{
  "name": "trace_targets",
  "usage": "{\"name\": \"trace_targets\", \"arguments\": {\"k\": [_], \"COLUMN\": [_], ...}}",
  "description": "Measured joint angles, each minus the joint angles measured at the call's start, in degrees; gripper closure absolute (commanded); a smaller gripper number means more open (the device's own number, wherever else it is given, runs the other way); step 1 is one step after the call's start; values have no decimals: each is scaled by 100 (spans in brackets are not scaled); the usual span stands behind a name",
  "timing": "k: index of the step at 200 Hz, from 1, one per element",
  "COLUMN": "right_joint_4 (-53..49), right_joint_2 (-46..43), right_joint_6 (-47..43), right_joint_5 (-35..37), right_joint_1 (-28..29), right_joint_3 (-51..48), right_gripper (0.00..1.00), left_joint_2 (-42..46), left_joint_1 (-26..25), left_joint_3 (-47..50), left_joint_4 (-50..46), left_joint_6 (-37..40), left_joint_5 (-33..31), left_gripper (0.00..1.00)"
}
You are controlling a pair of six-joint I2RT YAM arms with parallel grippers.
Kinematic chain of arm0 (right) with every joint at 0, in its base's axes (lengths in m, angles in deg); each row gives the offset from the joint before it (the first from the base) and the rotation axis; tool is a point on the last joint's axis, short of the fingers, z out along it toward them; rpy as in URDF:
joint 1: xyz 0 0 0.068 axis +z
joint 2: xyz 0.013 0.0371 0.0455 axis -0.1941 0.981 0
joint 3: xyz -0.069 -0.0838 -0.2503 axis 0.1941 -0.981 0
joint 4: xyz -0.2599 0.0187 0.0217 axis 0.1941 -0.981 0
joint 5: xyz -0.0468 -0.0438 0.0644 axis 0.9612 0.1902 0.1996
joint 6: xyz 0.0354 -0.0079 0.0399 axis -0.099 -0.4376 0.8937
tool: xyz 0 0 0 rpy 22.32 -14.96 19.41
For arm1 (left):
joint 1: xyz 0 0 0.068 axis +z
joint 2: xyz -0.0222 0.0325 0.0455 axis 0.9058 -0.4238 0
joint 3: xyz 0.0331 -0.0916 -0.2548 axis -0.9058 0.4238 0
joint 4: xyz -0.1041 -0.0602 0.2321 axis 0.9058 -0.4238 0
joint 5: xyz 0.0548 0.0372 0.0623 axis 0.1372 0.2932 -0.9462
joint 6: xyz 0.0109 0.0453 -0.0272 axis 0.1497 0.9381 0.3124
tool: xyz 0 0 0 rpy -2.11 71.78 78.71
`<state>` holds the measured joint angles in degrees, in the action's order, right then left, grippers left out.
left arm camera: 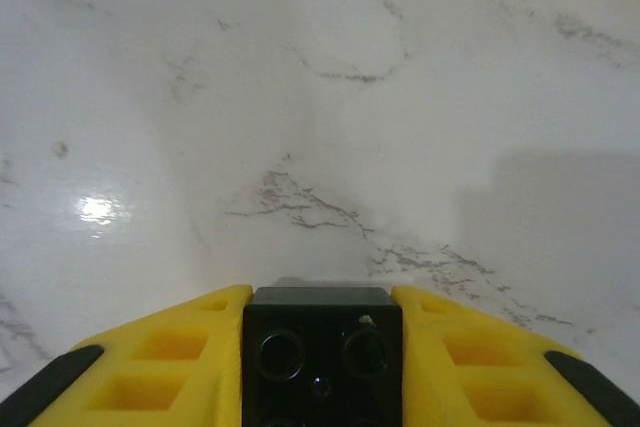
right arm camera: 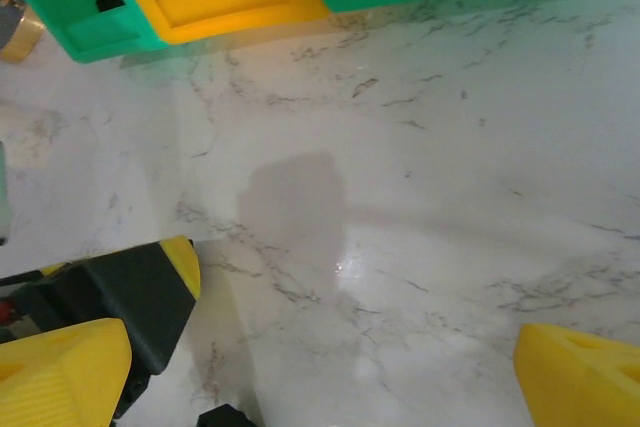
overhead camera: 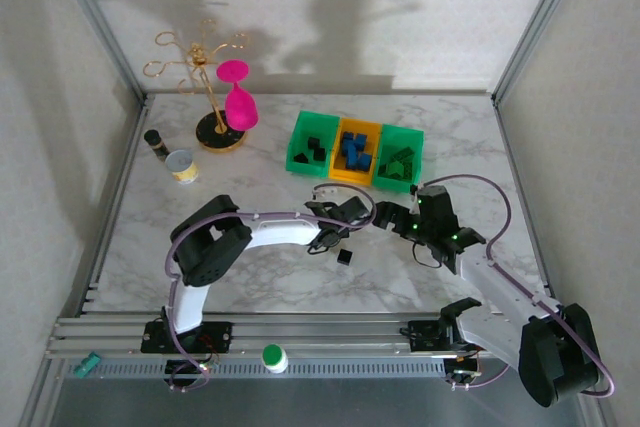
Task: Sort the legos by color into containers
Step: Pick up the lego from the center of the table, then place the lego in the container.
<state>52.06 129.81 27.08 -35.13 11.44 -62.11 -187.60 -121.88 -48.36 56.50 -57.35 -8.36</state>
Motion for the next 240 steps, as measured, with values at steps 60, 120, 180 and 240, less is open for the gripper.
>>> {"name": "trace_targets", "arguments": {"k": [60, 120, 180, 240], "right_joint_4": [597, 713, 691, 686], "right_joint_2": [428, 623, 619, 623], "right_joint_6": [-83, -87, -107, -168], "right_joint_5": [-243, -223, -175, -111], "right_joint_1": [289, 330, 330, 330], "right_joint_3": [48, 219, 247, 271], "right_gripper": [1, 1, 1, 1], "left_joint_2": [649, 299, -697, -1399], "left_joint_1": [542, 1443, 1987, 2186], "left_joint_3": [-529, -1248, -1982, -2577], "left_joint_4": [-168, 157, 715, 1141], "left_joint_6": [769, 1714, 2326, 2771], "left_joint_5": [-463, -492, -146, 44], "left_gripper": [66, 66, 65, 61]}}
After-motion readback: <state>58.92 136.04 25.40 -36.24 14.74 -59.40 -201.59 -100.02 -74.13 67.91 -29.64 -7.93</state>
